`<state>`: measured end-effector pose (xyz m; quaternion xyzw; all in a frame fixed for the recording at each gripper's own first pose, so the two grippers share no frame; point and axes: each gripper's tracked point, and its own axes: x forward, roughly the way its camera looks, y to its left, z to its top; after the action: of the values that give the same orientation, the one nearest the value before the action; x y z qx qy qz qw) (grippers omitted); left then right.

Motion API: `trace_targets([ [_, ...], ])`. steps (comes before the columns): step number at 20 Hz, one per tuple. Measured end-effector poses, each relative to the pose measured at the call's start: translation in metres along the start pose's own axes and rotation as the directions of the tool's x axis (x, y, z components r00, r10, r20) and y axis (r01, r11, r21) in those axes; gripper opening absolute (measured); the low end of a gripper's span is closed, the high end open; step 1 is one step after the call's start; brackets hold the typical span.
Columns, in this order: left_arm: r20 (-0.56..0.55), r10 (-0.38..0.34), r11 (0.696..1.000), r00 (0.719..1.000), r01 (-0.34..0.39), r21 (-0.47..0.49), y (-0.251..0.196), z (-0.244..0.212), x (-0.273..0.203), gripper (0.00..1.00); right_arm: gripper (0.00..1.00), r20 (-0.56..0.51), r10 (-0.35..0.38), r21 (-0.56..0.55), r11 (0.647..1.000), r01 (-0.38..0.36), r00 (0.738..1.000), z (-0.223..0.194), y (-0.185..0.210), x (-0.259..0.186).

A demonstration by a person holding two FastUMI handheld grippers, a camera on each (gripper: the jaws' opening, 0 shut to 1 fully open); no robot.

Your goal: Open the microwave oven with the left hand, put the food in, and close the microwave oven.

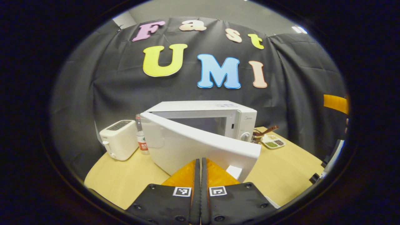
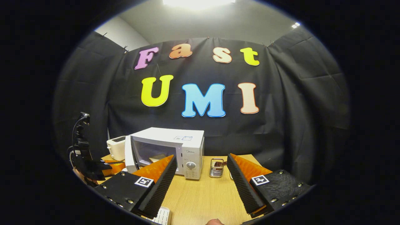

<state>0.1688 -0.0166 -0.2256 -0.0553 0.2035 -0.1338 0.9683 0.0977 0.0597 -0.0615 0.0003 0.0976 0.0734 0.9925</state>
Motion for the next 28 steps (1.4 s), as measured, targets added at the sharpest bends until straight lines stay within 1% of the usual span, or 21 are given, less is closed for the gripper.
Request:
trace_targets([
  [5, 0.002, -0.070, 0.997, 0.998, 0.070, 0.020, -0.014, 0.012, 0.032, 0.07, 0.98, 0.001, -0.067, 0.017, 0.998, 0.067, 0.998, 0.003, -0.010, 0.007],
  [8, 0.008, -0.106, 0.994, 0.994, 0.106, 0.014, -0.021, 0.018, 0.057, 0.07, 0.98, 0.006, -0.095, 0.020, 0.995, 0.095, 0.995, 0.005, -0.013, 0.009],
  [11, 0.009, -0.131, 0.991, 0.991, 0.131, 0.011, -0.028, 0.024, 0.076, 0.07, 0.98, -0.001, -0.120, 0.021, 0.993, 0.120, 0.993, 0.002, -0.015, 0.007],
  [16, 0.014, -0.163, 0.986, 0.986, 0.163, 0.039, -0.037, 0.034, 0.114, 0.07, 0.98, -0.020, -0.162, 0.027, 0.986, 0.162, 0.987, -0.005, -0.017, 0.007],
  [19, 0.021, -0.168, 0.985, 0.986, 0.167, 0.029, -0.037, 0.041, 0.136, 0.07, 0.98, -0.030, -0.185, 0.027, 0.982, 0.186, 0.982, -0.007, -0.020, 0.009],
  [23, 0.018, -0.156, 0.988, 0.988, 0.156, 0.006, -0.032, 0.044, 0.160, 0.07, 0.98, -0.043, -0.206, 0.025, 0.978, 0.207, 0.978, -0.012, -0.021, 0.011],
  [24, 0.019, -0.155, 0.988, 0.988, 0.155, 0.003, -0.030, 0.044, 0.163, 0.07, 0.93, -0.045, -0.209, 0.024, 0.977, 0.210, 0.977, -0.011, -0.021, 0.012],
  [25, 0.021, -0.152, 0.988, 0.988, 0.152, 0.000, -0.029, 0.046, 0.167, 0.07, 0.93, -0.047, -0.211, 0.023, 0.977, 0.212, 0.976, -0.012, -0.021, 0.013],
  [26, 0.022, -0.146, 0.989, 0.989, 0.146, -0.006, -0.027, 0.044, 0.171, 0.07, 0.98, -0.049, -0.212, 0.022, 0.977, 0.213, 0.976, -0.014, -0.020, 0.014],
  [28, 0.015, -0.129, 0.991, 0.992, 0.129, -0.023, -0.024, 0.041, 0.178, 0.07, 0.98, -0.054, -0.212, 0.021, 0.977, 0.213, 0.976, -0.016, -0.019, 0.017],
])
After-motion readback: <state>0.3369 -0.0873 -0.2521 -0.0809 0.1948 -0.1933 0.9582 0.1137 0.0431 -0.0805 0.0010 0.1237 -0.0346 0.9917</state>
